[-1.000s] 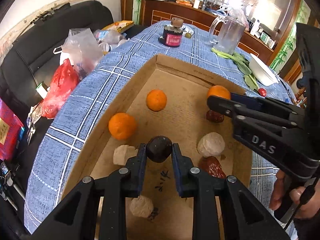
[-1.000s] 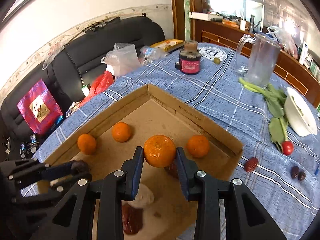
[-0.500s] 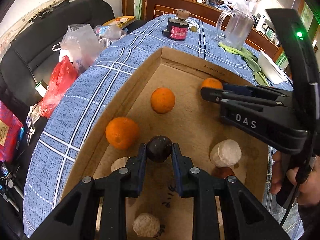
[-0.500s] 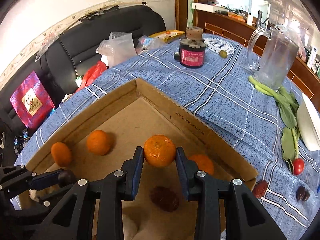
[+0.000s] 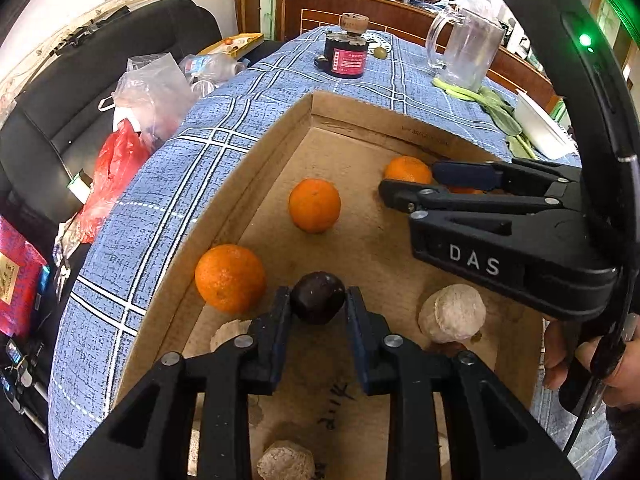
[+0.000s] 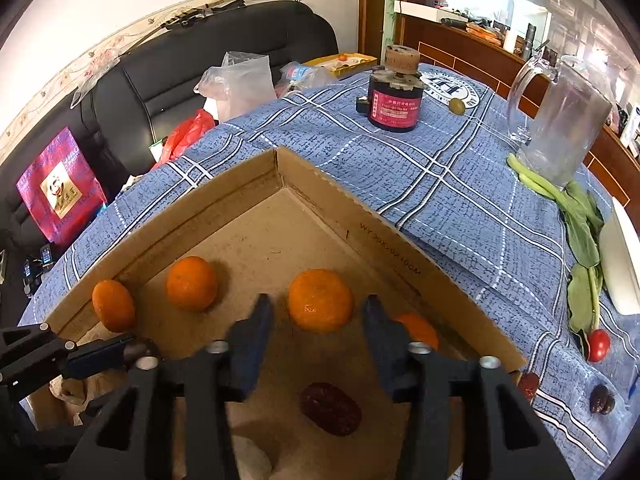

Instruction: Organize fruits

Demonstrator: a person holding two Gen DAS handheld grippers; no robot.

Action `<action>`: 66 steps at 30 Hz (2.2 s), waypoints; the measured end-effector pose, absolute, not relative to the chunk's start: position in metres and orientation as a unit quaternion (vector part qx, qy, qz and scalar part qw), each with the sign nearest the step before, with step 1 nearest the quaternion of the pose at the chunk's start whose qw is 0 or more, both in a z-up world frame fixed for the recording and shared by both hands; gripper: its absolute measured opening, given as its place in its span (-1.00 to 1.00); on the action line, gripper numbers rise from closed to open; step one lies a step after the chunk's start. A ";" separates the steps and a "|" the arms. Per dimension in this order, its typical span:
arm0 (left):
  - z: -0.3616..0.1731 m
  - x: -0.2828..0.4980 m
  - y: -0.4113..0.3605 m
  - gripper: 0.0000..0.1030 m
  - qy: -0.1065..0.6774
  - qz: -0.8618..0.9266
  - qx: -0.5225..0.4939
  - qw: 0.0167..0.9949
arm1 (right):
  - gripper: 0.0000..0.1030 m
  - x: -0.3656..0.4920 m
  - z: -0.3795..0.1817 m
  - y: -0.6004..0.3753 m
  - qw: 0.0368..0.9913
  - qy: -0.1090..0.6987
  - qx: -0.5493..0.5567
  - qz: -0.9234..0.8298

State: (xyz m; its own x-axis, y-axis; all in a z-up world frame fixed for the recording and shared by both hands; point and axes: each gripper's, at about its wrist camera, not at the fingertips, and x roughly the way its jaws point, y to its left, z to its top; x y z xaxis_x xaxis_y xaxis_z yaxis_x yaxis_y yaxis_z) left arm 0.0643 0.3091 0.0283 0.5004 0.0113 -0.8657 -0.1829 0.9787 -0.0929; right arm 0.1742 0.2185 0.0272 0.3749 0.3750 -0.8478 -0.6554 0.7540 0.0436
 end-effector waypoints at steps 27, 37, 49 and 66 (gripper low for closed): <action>0.078 -0.087 0.277 0.54 0.371 0.109 -0.123 0.914 | 0.68 -0.004 0.075 0.072 0.861 0.442 -0.104 0.230; 0.082 -0.141 0.242 0.54 0.382 0.192 -0.093 0.899 | 0.80 -0.061 0.084 0.045 0.871 0.432 -0.082 0.218; 0.079 -0.150 0.262 0.71 0.393 0.164 -0.075 0.902 | 0.90 -0.101 0.101 0.059 0.905 0.383 -0.088 0.162; 0.094 -0.163 0.266 0.83 0.349 0.173 -0.020 0.921 | 0.91 -0.128 0.096 0.069 0.912 0.389 -0.080 0.106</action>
